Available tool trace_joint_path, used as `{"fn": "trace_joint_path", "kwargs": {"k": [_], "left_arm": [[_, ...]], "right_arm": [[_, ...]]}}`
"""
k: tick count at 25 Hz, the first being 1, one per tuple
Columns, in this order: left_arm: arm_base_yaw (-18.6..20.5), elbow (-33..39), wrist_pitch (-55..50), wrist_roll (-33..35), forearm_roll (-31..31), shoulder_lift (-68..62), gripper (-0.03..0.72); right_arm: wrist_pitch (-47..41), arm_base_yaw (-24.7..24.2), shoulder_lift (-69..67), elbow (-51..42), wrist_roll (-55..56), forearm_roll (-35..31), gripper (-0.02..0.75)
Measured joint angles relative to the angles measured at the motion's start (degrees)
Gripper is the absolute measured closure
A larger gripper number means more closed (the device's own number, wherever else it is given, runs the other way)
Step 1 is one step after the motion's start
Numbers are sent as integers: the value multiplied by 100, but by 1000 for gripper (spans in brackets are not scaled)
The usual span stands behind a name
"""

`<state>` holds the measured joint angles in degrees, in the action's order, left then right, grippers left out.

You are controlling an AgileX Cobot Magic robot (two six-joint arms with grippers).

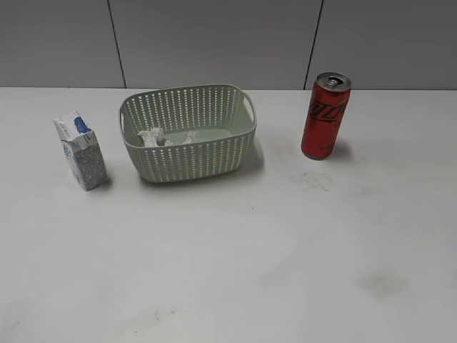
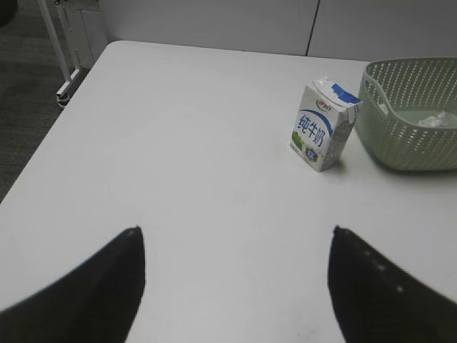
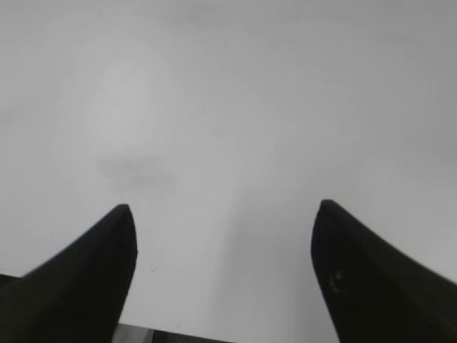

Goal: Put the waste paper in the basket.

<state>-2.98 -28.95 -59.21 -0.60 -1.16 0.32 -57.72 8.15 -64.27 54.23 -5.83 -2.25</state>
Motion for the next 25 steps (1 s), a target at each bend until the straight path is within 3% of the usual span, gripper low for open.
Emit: {"fn": "trace_joint_path", "kwargs": {"k": [6,11,25], "left_arm": [[0,0,0,3,0,0,97],[0,0,0,7,0,0,97],[0,0,0,8,0,0,97]], "right_arm": [[444,0,1720,-1866,72,0,164],[490,0,3201,-2780,83,0,164],[394,0,6368,-2998,102,-51,164]]}}
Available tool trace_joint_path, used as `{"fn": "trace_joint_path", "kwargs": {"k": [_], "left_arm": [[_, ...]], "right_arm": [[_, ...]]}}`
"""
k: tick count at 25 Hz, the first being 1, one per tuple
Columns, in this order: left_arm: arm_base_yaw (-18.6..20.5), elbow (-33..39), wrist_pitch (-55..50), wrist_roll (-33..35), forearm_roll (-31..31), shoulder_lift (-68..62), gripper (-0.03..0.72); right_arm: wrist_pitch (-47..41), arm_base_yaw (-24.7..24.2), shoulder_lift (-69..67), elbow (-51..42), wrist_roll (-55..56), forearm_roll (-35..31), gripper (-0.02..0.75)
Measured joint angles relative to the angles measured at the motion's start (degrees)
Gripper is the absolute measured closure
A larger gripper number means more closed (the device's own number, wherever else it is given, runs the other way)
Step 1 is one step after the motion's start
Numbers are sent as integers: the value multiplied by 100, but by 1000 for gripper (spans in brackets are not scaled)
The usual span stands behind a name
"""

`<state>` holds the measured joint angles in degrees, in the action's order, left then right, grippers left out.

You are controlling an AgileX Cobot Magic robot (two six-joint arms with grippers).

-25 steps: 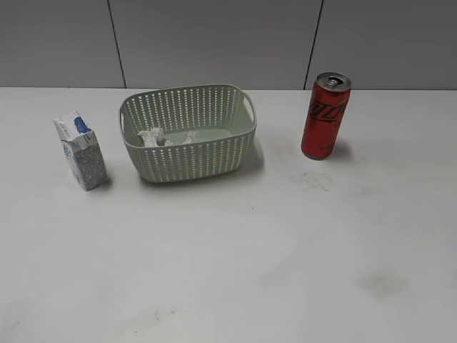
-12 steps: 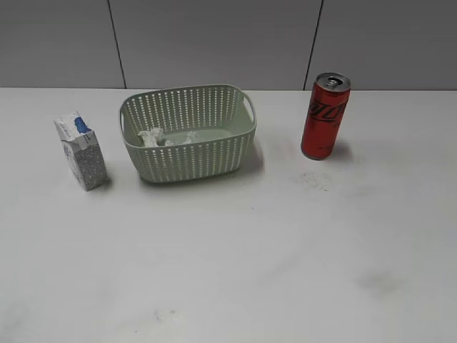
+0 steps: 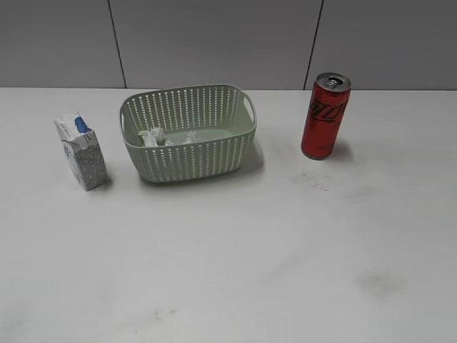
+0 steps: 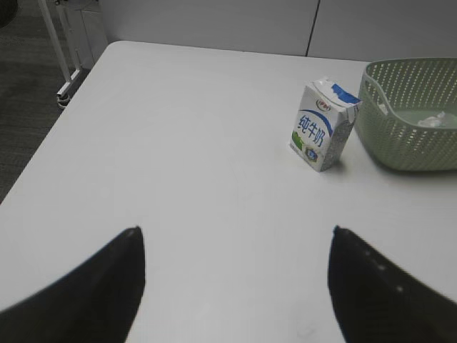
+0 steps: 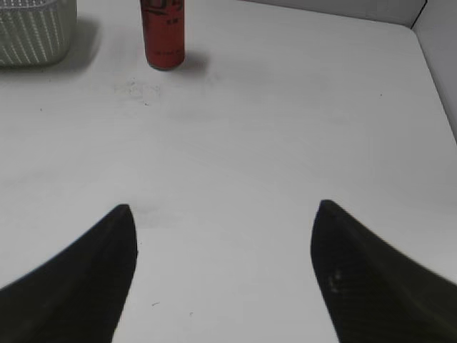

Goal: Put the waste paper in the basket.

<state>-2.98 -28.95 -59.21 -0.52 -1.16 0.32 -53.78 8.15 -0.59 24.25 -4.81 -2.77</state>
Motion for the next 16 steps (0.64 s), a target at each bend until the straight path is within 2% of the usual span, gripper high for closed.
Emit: {"fn": "trace_joint_path", "kwargs": {"k": [16], "left_arm": [[0,0,5,1,-5,0,97]], "right_arm": [[-5,0,84,0,5,-66,164]]}}
